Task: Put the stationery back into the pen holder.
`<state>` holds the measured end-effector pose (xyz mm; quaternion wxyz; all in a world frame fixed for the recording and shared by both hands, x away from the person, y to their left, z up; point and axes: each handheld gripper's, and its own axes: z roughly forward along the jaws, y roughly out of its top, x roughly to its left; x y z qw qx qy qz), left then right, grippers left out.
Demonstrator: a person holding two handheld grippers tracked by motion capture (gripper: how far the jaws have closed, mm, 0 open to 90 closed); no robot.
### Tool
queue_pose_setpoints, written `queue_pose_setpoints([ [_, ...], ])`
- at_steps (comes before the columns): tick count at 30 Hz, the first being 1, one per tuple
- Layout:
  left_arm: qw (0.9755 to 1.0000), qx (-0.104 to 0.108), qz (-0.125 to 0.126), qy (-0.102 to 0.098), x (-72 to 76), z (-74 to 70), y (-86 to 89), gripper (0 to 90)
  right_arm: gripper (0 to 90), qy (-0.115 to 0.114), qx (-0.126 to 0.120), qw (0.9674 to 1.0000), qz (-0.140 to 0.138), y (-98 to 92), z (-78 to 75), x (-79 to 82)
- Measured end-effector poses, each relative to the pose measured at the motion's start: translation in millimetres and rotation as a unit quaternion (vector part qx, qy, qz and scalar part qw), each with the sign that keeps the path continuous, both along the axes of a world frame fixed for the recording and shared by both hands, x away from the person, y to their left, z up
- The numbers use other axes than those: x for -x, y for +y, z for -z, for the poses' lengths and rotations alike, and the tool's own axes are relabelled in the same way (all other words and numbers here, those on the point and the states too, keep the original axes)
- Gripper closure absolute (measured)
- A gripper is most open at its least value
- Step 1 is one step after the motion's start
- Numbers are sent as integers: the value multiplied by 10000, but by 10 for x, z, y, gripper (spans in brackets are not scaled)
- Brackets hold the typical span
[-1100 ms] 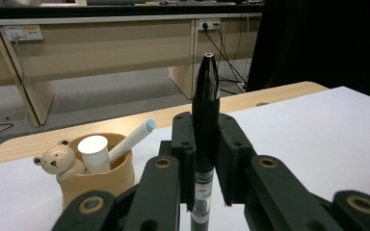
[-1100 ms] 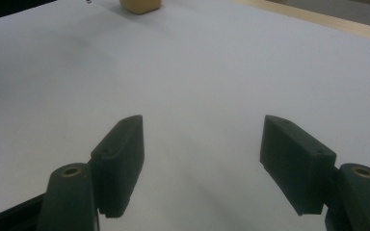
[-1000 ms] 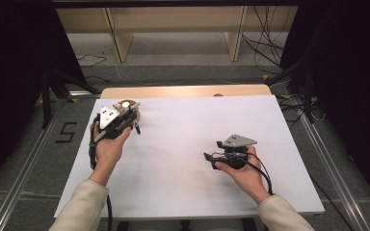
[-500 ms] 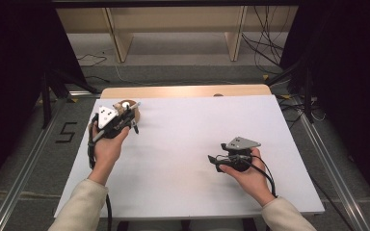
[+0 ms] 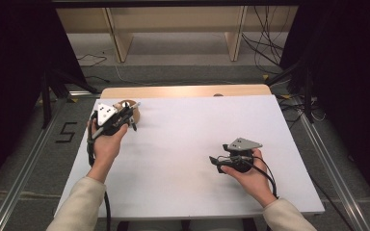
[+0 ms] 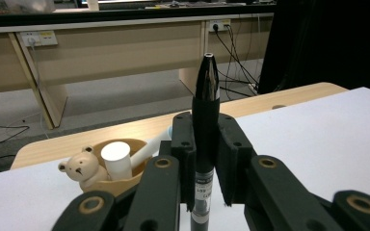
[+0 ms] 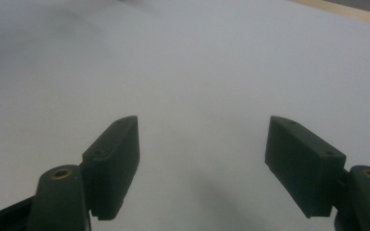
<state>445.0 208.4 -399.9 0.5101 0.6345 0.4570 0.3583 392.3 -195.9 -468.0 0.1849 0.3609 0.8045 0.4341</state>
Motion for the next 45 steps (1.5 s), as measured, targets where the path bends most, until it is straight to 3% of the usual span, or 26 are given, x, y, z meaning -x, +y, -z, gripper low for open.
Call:
queue_pose_setpoints([
  [17,9995,-141,-204,-203,-285,-33,48,794,283,9,28,10000,0,-14,13,-1],
  [31,9974,-317,-320,-557,-459,-128,26,794,282,6,24,10000,-3,-15,15,-3],
  [38,9959,-496,-325,-677,-529,-104,-10,794,282,9,19,10000,-7,-15,15,-3],
  [45,9956,-576,-346,-660,-577,-57,-17,793,282,20,29,10000,-17,-16,16,-4],
])
